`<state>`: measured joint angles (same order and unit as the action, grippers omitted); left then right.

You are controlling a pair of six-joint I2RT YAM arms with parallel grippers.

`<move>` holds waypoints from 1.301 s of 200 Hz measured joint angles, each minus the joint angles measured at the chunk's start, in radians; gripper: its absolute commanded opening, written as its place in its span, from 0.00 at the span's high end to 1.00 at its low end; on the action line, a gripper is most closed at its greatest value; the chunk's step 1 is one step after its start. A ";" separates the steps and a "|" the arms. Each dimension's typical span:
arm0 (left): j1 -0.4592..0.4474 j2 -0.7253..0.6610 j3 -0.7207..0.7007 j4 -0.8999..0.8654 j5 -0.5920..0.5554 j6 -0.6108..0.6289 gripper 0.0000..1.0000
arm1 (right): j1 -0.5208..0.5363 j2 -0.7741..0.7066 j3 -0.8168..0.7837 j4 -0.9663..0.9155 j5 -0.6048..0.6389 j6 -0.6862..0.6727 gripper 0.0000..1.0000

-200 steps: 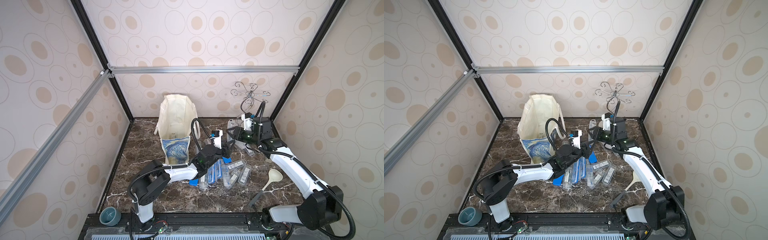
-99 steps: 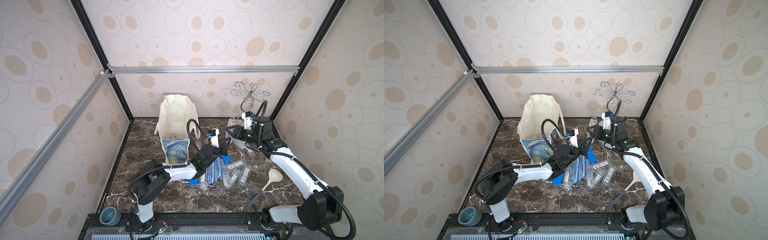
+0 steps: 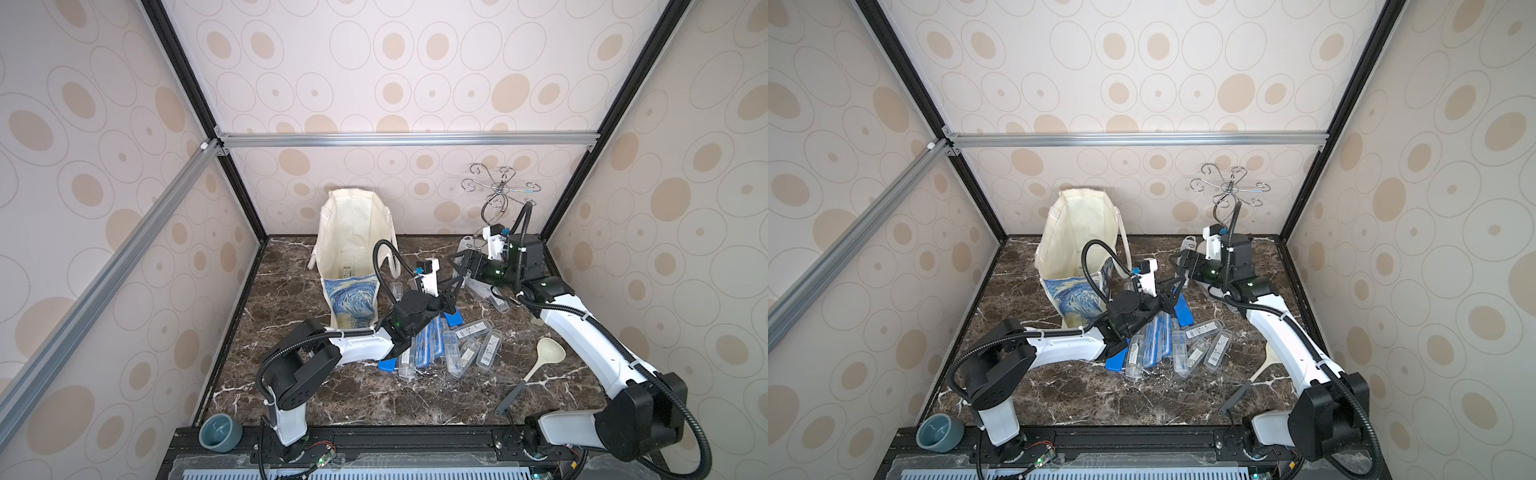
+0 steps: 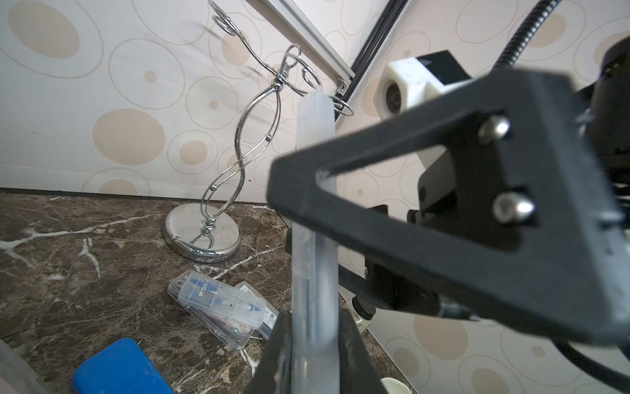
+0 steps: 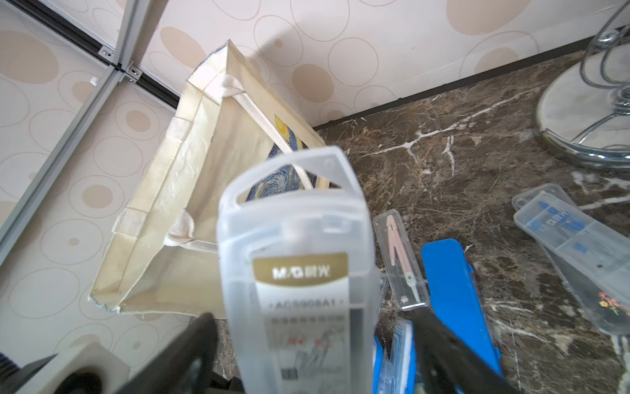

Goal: Put the compass set into the canvas bag
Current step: Pick up the compass set at the center of the board, then place the compass set in the canvas bag.

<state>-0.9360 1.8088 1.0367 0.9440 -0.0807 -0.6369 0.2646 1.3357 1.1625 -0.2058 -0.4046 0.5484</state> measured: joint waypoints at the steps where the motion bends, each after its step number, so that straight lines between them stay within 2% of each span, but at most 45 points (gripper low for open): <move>1: 0.000 0.000 0.000 0.000 0.000 0.000 0.86 | 0.000 0.000 0.000 0.000 0.000 0.000 0.01; 26: 0.002 -0.001 0.000 -0.054 -0.011 0.012 0.86 | -0.008 -0.032 -0.011 -0.013 0.033 -0.006 0.01; 64: 0.008 -0.021 0.024 -0.173 -0.040 0.051 0.86 | -0.045 -0.163 -0.047 -0.030 0.105 -0.014 0.01; 100: 0.008 -0.082 0.084 -0.288 -0.083 0.117 0.85 | -0.070 -0.278 -0.058 -0.074 0.238 -0.032 0.01; 131: 0.008 -0.149 0.140 -0.351 -0.125 0.191 0.84 | -0.118 -0.310 -0.085 -0.133 0.340 -0.051 0.01; 158: 0.011 -0.207 0.211 -0.443 -0.206 0.267 0.85 | -0.134 -0.289 -0.103 -0.185 0.394 -0.079 0.01; 192: 0.027 -0.272 0.297 -0.593 -0.361 0.350 0.84 | -0.134 -0.253 -0.136 -0.215 0.419 -0.106 0.01; 214: 0.065 -0.319 0.314 -0.678 -0.443 0.376 0.83 | -0.134 -0.239 -0.166 -0.222 0.423 -0.113 0.01; 260: 0.249 -0.354 0.333 -0.889 -0.515 0.356 0.83 | -0.134 -0.216 -0.187 -0.220 0.422 -0.117 0.01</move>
<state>-0.6872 1.4544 1.3697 0.0551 -0.5957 -0.2813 0.1303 1.1202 0.9756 -0.4259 0.0177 0.4313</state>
